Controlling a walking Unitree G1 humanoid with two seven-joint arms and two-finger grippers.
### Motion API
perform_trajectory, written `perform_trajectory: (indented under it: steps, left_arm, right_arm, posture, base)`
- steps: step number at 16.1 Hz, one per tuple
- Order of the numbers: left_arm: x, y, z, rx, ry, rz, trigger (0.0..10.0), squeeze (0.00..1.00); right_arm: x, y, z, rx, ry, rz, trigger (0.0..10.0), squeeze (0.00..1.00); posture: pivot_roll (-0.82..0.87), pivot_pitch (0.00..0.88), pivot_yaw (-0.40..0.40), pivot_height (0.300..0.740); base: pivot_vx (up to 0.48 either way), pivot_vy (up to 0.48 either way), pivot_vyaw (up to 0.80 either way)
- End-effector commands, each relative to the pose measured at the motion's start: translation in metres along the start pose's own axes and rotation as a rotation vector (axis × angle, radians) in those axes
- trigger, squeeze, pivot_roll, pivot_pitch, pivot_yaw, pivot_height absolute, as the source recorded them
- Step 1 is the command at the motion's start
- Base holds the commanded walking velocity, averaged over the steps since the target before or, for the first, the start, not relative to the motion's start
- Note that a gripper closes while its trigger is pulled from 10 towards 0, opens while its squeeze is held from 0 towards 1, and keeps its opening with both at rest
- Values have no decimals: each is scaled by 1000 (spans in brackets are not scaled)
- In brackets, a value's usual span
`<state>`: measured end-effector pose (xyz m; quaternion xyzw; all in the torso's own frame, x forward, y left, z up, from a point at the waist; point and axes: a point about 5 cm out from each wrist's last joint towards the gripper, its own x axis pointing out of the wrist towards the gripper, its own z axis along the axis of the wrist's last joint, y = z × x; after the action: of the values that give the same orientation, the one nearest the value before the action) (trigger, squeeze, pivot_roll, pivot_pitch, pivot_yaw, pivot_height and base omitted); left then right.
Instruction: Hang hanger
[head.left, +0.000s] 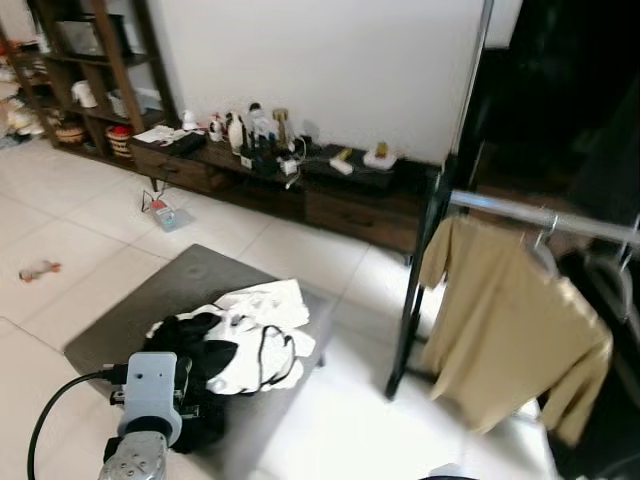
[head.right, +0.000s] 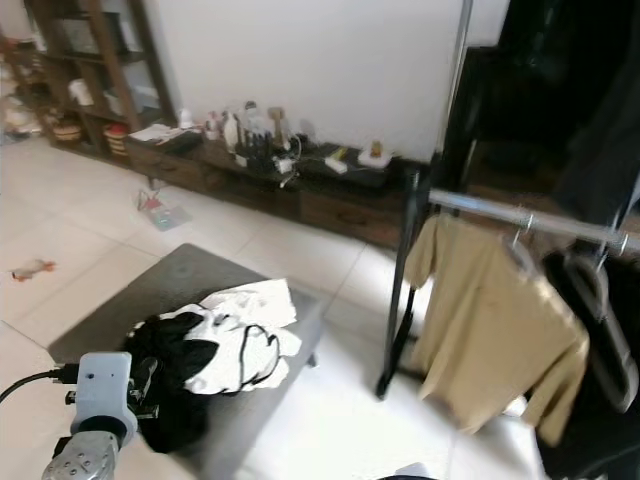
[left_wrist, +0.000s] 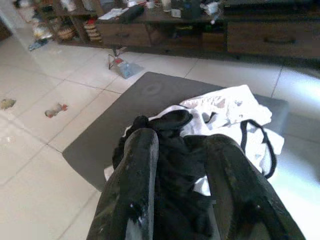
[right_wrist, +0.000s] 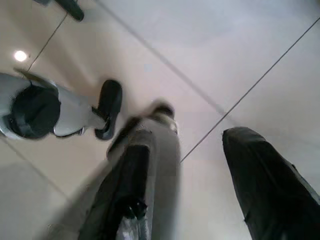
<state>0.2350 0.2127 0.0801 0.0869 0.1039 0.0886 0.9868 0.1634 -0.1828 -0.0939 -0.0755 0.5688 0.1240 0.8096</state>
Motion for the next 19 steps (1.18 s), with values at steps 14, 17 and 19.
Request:
perform_trajectory:
  steps: [14, 17, 19]
  left_arm:
    - [2, -6, 0, -26, 12, -21, 10000, 0]
    - [3, -10, 2, -14, 6, -39, 10000, 0]
    - [3, -10, 2, -14, 9, -40, 10000, 0]
  right_arm:
    - [1, 5, 0, 7, -10, 19, 10000, 0]
    - [1, 5, -1, 1, -7, 21, 10000, 0]
    - [1, 6, 0, -13, -10, 26, 10000, 0]
  posture:
    - [67, 22, -4, 740]
    - [67, 20, -2, 740]
    - [65, 18, 1, 740]
  base:
    - [0, 103, 171]
    - [314, 0, 0]
    - [367, 0, 397]
